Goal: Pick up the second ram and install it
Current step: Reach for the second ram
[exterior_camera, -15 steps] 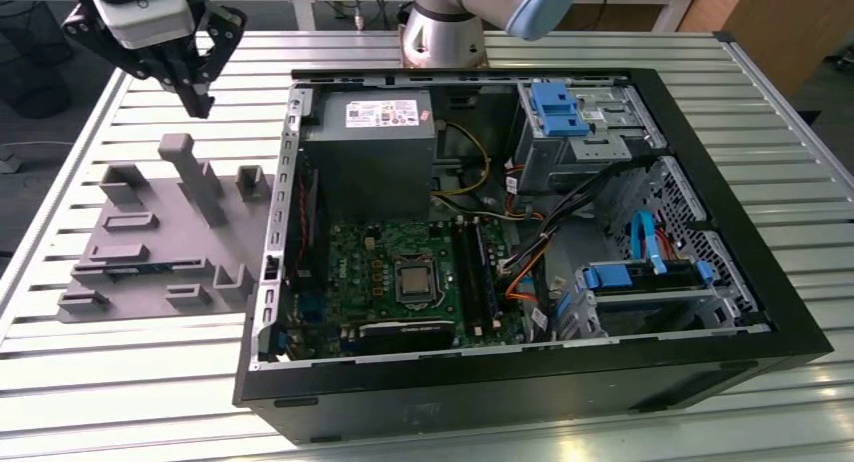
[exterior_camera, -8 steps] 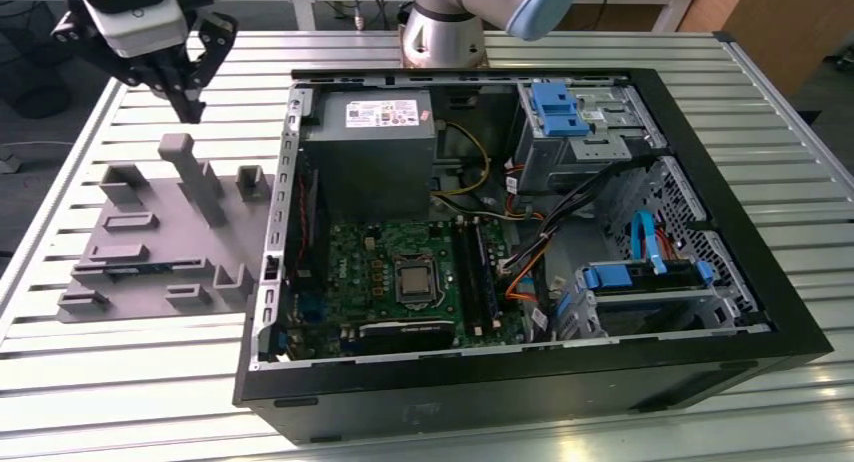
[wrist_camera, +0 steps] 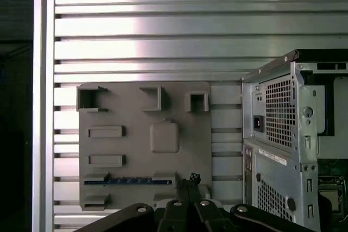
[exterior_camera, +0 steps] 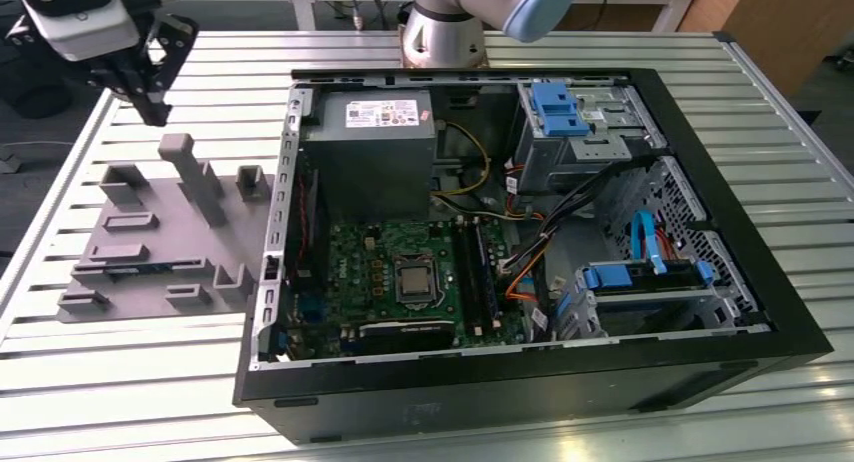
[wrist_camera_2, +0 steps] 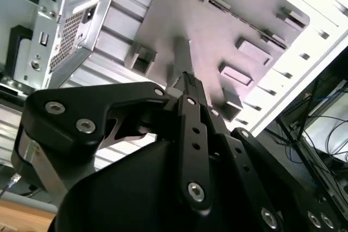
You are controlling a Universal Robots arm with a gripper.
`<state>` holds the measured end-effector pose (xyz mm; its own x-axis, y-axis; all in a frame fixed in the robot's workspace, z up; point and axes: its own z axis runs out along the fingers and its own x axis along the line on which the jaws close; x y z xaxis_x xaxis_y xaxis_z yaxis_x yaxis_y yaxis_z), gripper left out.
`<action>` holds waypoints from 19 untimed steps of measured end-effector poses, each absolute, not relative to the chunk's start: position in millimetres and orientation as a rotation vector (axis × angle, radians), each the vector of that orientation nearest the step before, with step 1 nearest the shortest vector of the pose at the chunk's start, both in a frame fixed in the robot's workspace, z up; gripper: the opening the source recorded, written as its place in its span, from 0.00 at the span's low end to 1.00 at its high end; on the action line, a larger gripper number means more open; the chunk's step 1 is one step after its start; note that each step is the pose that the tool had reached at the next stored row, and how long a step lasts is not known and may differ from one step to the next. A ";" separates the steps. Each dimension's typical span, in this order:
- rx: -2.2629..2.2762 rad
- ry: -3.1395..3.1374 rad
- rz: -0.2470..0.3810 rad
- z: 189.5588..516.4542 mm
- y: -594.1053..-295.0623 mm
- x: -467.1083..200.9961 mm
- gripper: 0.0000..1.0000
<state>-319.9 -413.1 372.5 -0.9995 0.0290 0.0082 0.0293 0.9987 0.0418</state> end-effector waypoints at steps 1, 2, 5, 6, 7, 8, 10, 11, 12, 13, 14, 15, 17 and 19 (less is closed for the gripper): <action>-0.046 -3.133 -0.066 372.1 -414.0 -323.4 0.11; -0.045 -3.133 -0.066 371.7 -415.4 -326.1 0.11; -0.045 -3.133 -0.066 370.3 -420.9 -331.4 0.11; -0.045 -3.133 -0.066 369.8 -422.7 -333.1 0.11; -0.045 -3.133 -0.066 369.4 -424.4 -334.9 0.11; -0.045 -3.133 -0.066 369.0 -425.8 -337.1 0.11; -0.044 -3.133 -0.066 368.2 -427.5 -342.4 0.11; -0.044 -3.133 -0.066 368.0 -427.9 -345.1 0.11; -0.043 -3.133 -0.066 367.7 -428.3 -348.1 0.11; -0.043 -3.133 -0.066 367.4 -428.9 -350.9 0.11; -0.043 -3.133 -0.066 367.0 -429.7 -353.8 0.11; -0.042 -3.133 -0.066 366.7 -430.6 -356.2 0.11; -0.042 -3.133 -0.066 366.0 -432.6 -360.9 0.11; -0.041 -3.133 -0.066 365.2 -434.3 -366.0 0.11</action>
